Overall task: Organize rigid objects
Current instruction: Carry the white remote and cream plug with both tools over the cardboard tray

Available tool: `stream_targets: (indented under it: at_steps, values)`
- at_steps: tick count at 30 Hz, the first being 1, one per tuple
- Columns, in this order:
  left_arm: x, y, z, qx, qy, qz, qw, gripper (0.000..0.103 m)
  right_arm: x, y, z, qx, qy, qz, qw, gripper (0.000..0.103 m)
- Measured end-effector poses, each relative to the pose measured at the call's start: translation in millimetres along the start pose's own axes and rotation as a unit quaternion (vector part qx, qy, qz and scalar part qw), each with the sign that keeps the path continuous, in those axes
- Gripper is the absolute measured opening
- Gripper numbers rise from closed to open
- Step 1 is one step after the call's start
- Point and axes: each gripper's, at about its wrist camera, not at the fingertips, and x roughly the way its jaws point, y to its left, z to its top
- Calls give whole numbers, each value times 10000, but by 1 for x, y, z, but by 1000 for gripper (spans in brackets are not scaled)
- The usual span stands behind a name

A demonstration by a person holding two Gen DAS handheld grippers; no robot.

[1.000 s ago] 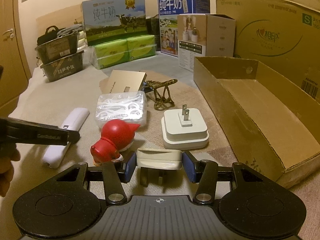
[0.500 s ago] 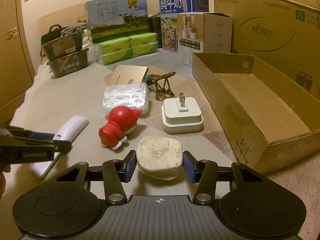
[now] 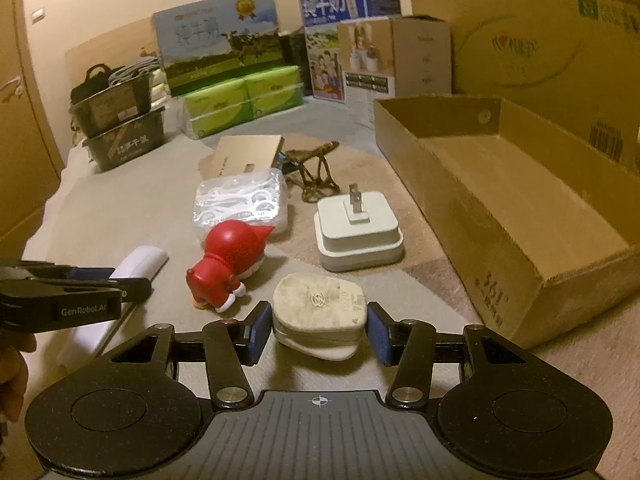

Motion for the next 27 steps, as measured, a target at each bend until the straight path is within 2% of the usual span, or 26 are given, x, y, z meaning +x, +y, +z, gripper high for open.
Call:
stream_targets:
  at_steps: [10, 27]
  values:
    - [-19, -1, -1, -50, -2, -87, 9999, 34, -13, 5, 2, -184, -104, -117, 9997, 50]
    - [-87, -32, -1, -83, -284, -227, 9993, 34, -79, -1, 4, -151, -530, -175, 9983, 50]
